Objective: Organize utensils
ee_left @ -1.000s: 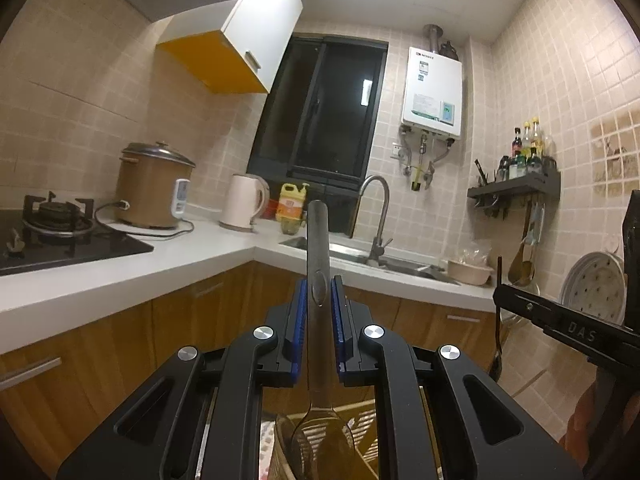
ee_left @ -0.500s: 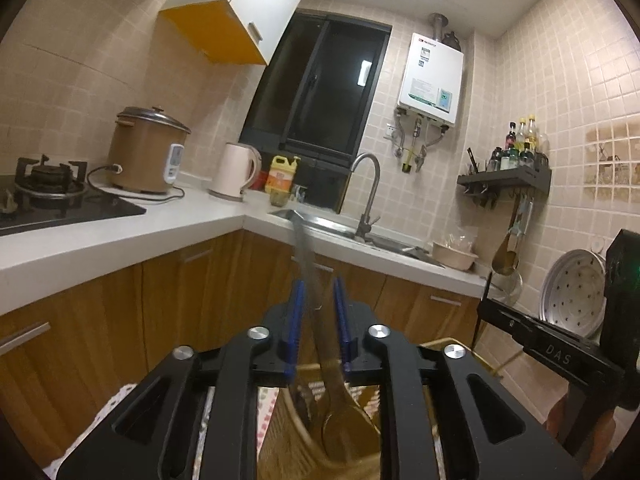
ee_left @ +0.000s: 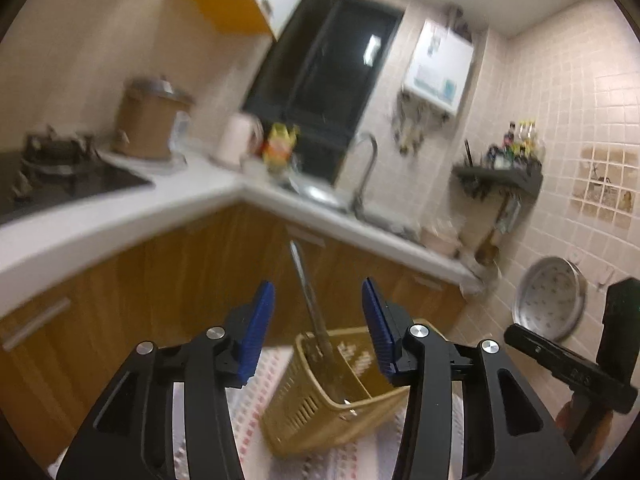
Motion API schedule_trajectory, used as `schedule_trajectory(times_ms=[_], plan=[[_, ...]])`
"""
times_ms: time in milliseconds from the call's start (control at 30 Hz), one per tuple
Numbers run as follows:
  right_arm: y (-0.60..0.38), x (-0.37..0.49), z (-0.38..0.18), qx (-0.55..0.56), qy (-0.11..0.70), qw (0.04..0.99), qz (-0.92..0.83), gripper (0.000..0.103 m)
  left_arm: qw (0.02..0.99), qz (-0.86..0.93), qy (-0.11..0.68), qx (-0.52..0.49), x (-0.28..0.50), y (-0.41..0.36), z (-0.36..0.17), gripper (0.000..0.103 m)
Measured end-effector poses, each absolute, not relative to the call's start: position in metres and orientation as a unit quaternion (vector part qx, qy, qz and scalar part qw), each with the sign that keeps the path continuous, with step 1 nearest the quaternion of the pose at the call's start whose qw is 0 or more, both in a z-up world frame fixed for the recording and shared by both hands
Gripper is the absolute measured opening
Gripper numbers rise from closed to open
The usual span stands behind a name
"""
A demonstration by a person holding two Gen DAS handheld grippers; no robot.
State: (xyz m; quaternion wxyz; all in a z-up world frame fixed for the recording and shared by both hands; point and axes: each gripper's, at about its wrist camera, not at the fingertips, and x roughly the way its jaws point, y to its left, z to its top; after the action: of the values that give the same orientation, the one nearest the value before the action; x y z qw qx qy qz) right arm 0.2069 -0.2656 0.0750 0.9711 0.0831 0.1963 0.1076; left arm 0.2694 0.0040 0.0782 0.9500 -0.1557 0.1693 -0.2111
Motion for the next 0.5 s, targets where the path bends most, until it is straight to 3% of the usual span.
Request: schedule_trajectory(times_ms=[233, 500], plan=[[-0.26, 0.182, 0.065, 0.052, 0.208, 0.969, 0.12, 0.045, 0.896, -0.243, 0.315, -0.196, 0.363, 0.002, 0.069, 0.048], [-0.268, 0.188, 0.043, 0.057, 0.23, 0.964, 0.124, 0.045, 0.884, -0.23, 0.37, -0.168, 0.412, -0.012, 0.056, 0.044]])
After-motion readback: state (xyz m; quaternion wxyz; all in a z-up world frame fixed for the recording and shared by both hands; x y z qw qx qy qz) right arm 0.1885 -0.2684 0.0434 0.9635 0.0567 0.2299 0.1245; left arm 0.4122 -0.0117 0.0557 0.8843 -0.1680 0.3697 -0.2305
